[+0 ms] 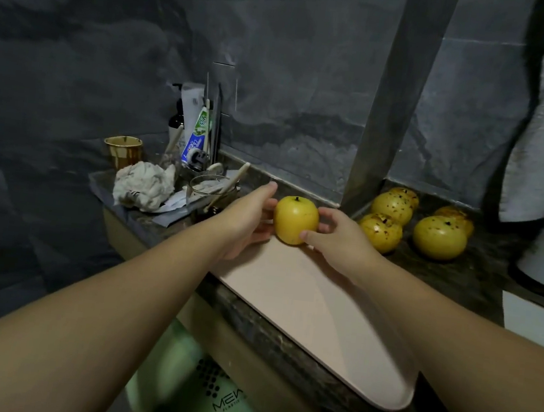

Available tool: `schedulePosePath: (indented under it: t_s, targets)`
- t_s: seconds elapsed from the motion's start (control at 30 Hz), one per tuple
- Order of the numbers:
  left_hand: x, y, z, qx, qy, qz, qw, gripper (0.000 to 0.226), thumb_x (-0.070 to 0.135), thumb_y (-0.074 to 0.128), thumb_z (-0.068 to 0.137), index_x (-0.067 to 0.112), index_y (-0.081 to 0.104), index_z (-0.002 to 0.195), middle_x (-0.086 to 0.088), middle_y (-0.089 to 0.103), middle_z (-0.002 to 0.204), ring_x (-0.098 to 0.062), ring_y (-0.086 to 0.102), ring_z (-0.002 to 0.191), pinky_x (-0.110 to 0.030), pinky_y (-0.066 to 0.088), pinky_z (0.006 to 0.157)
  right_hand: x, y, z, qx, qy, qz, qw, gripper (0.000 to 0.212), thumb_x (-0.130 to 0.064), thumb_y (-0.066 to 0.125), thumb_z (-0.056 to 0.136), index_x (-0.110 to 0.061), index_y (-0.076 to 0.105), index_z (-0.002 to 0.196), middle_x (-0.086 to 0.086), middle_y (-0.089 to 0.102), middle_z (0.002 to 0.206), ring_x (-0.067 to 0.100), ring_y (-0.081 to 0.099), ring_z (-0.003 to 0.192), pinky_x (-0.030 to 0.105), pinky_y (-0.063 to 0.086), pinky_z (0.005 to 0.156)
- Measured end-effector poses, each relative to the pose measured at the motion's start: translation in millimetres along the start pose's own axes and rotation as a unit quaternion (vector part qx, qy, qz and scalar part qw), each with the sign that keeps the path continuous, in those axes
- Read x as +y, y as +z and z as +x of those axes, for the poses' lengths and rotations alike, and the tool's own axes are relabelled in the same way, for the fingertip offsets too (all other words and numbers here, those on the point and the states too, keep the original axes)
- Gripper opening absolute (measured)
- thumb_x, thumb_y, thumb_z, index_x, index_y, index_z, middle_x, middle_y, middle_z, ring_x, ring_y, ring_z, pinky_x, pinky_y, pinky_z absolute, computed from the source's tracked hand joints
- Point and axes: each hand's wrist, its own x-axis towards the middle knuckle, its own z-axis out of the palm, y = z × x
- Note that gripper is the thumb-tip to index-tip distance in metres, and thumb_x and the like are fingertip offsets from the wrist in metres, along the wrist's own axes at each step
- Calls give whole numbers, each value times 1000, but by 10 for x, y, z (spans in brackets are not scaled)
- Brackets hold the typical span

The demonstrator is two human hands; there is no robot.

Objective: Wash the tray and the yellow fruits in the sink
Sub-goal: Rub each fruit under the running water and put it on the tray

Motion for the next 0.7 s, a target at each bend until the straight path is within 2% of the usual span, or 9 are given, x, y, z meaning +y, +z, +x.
schedulePosePath:
  t_s: [0.13,0.23,0.33,0.4,0.43,0.5,0.53,0.6,0.7]
  targets:
    - [-29,31,8,-5,23,7,1000,64,58,47,103,13,52,147,-6,61,140,-23,58,127,-39,47,107,-32,-40,-68,15,-6,-31,999,67,-33,88,76,-27,56,135,-6,71,113,11,69,104,43,57,95]
    - [-24,87,-38,27,85,75,993,63,64,56,91,19,63,135,-5,67,133,-19,62,119,-42,45,112,-68,-89,-115,18,1,1,1000,69,-22,86,79,-21,55,140,2,69,123,15,68,110,46,56,99]
    - [36,191,-111,74,225,249,939,58,59,52,95,23,64,138,0,62,141,-14,56,127,-34,42,110,-119,-310,-178,69,-31,-43,996,56,-19,81,84,-20,61,136,-2,68,117,13,67,104,39,55,98]
    - [101,329,-184,70,301,299,903,56,57,50,96,24,63,138,5,58,134,-7,54,120,-20,41,99,-115,-546,-215,130,-74,-115,982,41,-21,76,86,-23,67,126,-4,69,108,12,66,93,34,54,91]
    - [132,439,-207,60,317,303,897,51,55,50,97,25,65,135,9,59,128,-3,54,113,-10,38,91,-99,-684,-229,153,-88,-149,973,37,-21,74,87,-24,68,123,-2,68,109,13,64,89,31,52,87]
    - [162,675,-201,34,309,279,908,38,51,53,101,28,69,126,15,64,113,1,58,101,0,35,78,-39,-898,-232,172,-87,-200,961,37,-24,74,87,-25,66,123,1,61,119,17,61,92,27,45,86]
    - [170,819,-168,21,281,257,924,32,50,54,103,31,69,122,19,65,108,-1,60,103,-2,37,78,3,-985,-224,170,-70,-217,959,41,-27,75,87,-25,64,126,4,56,124,20,60,101,27,43,90]
    - [183,1087,-67,-8,211,228,950,35,56,48,104,33,66,123,16,64,114,-6,57,116,-18,39,90,85,-1092,-210,156,-22,-243,957,57,-35,78,84,-24,56,136,8,50,134,24,56,119,30,41,99]
    - [175,1377,73,-44,127,223,966,63,66,36,102,21,64,137,1,61,140,-15,54,128,-34,38,110,196,-1128,-184,121,31,-267,956,84,-48,79,79,-20,42,149,13,48,141,30,52,128,38,44,106]
